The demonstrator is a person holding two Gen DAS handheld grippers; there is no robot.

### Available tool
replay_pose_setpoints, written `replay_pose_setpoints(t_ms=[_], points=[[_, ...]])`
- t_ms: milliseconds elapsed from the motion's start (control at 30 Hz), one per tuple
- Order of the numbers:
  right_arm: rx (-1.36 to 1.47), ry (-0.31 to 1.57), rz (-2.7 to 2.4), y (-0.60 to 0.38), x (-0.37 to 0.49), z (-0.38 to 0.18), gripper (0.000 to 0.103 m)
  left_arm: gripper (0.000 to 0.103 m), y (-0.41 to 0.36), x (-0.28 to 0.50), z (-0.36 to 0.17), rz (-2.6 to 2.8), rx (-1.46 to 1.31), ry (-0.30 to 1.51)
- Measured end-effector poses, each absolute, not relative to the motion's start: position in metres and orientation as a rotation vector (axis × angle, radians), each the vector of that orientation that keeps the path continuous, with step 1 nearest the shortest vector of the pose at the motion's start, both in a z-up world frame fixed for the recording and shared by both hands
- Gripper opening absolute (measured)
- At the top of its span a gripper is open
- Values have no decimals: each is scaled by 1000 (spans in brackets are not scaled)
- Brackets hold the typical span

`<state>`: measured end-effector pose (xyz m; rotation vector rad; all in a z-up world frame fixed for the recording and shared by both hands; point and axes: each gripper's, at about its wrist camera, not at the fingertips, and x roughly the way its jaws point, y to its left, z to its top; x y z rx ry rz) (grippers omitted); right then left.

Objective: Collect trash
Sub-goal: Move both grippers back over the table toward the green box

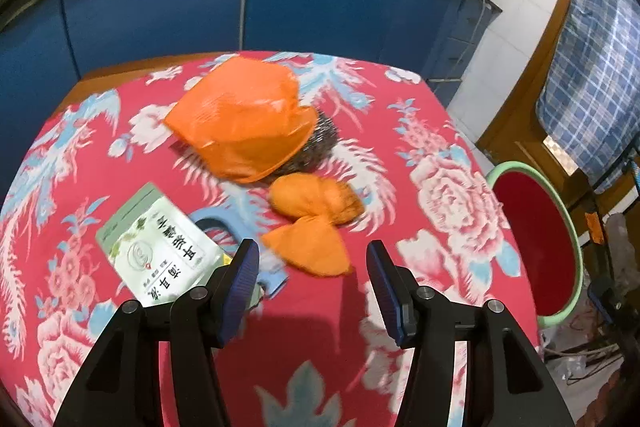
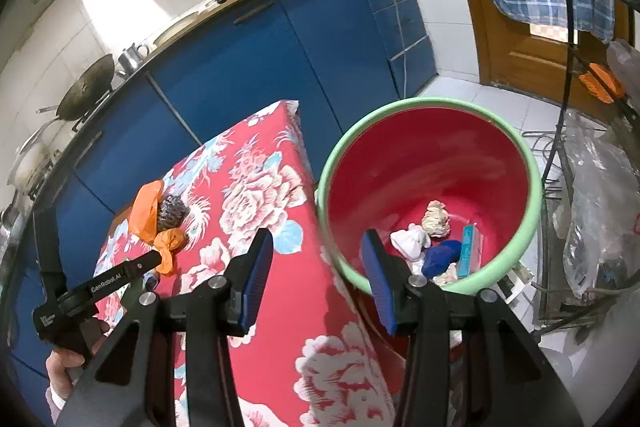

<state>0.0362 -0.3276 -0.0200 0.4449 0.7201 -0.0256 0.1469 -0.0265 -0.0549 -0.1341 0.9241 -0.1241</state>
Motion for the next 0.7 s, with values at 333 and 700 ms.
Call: replay_pose_setpoints(t_ms=[333,700], points=[[402,742,35,-296,45,-19,49,58,16,130,-63,-46,-152,940],[365,771,89,-265,55,-23,49,58,58,113,-53,26,-174,909]])
